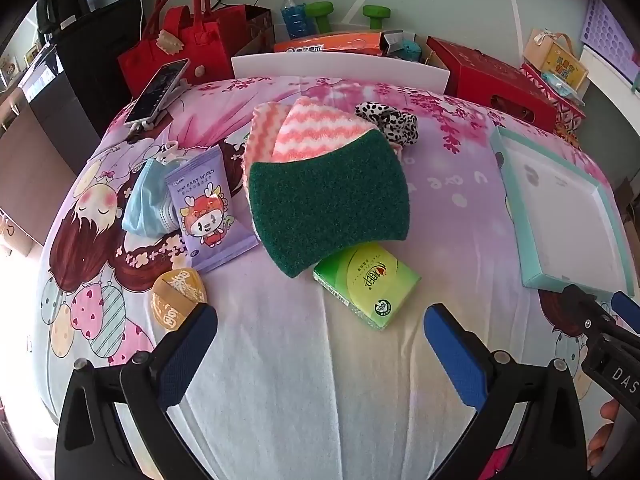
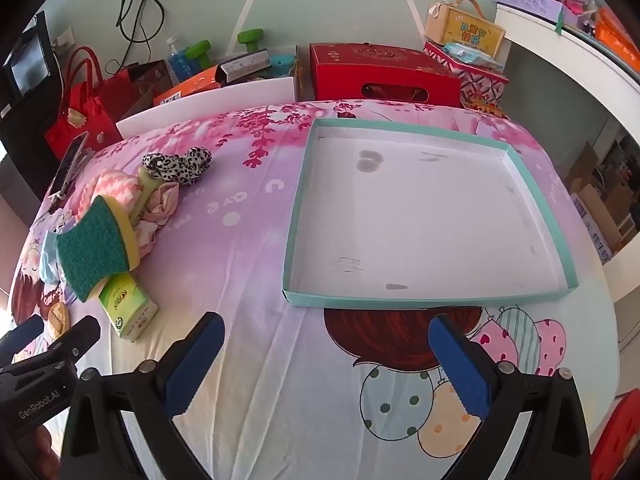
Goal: Organize soft objects
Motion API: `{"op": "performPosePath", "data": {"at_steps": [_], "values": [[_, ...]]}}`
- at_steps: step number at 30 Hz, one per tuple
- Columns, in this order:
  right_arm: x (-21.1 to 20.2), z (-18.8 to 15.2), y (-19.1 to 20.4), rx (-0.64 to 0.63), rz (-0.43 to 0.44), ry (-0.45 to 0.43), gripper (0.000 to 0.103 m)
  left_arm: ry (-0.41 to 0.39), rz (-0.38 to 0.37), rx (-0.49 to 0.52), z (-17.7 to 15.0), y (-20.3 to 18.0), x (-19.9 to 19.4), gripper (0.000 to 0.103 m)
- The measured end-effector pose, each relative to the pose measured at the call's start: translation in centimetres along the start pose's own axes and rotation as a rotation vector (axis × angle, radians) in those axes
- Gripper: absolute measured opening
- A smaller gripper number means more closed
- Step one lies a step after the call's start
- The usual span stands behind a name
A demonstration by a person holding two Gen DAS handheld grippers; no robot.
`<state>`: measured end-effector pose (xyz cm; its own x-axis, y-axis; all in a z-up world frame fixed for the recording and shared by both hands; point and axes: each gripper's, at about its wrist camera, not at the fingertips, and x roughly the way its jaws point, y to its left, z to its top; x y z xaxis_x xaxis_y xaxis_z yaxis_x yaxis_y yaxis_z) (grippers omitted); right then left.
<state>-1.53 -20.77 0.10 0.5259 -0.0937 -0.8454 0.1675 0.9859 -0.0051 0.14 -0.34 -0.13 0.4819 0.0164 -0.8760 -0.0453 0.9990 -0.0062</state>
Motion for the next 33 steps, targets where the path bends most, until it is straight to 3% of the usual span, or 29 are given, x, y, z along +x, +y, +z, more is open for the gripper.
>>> {"op": "performPosePath", "data": {"at_steps": [33], "values": [[0.07,0.07,-0.56,0.020,0.003,0.000,0.103,0.015,0.005,0.009,-0.07,-0.18,0.56,0.103]]}}
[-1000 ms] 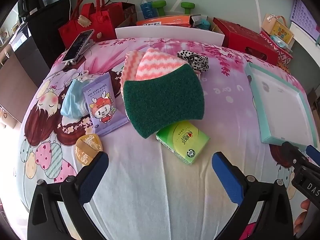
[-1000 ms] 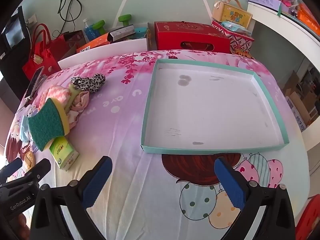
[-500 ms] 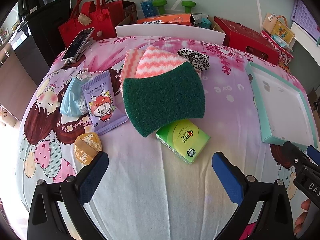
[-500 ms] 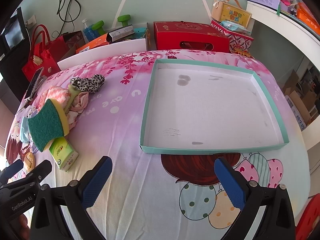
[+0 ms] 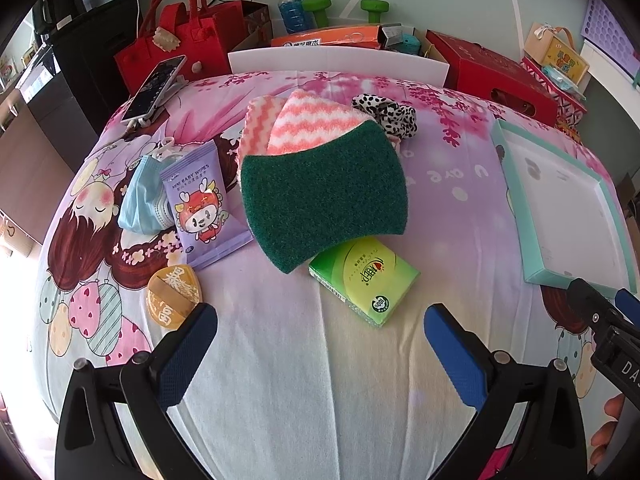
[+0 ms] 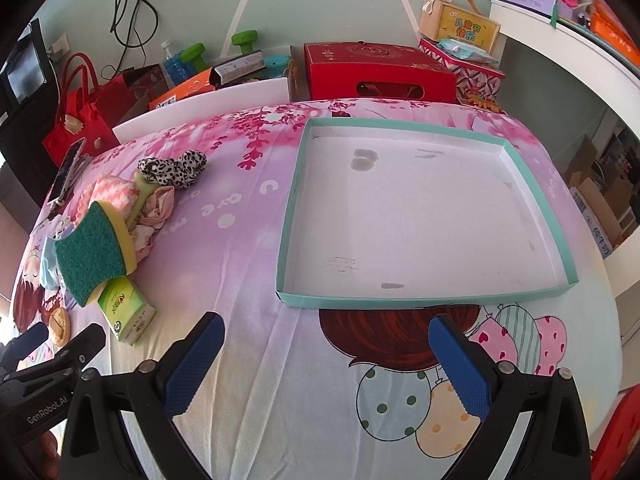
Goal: Organize soft objects
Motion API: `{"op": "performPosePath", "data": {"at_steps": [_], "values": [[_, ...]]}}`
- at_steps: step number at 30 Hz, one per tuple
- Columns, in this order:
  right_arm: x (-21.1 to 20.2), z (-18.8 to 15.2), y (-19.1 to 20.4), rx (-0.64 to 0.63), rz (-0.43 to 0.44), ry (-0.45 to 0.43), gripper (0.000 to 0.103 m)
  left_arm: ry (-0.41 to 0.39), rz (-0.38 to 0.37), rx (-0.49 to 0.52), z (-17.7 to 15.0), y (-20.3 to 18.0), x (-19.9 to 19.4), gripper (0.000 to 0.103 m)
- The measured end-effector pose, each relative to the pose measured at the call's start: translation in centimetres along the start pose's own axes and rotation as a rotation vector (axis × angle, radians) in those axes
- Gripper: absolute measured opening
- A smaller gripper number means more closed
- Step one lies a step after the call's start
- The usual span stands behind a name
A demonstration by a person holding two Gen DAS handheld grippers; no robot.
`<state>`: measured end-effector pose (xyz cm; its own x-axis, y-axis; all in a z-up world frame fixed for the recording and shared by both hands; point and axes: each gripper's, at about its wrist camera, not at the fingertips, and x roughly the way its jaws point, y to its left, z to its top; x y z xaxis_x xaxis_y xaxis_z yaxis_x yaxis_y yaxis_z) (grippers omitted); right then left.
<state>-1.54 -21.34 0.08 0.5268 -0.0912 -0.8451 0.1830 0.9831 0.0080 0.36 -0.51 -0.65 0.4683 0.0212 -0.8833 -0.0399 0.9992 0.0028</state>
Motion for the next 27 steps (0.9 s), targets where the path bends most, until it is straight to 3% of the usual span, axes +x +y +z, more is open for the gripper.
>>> {"op": "performPosePath", "data": {"at_steps": [27], "values": [[-0.06,0.14,-0.43,0.017,-0.004,0.002,0.103,-0.001,0.002,0.001,-0.09,-0.17,0.05,0.103]]}}
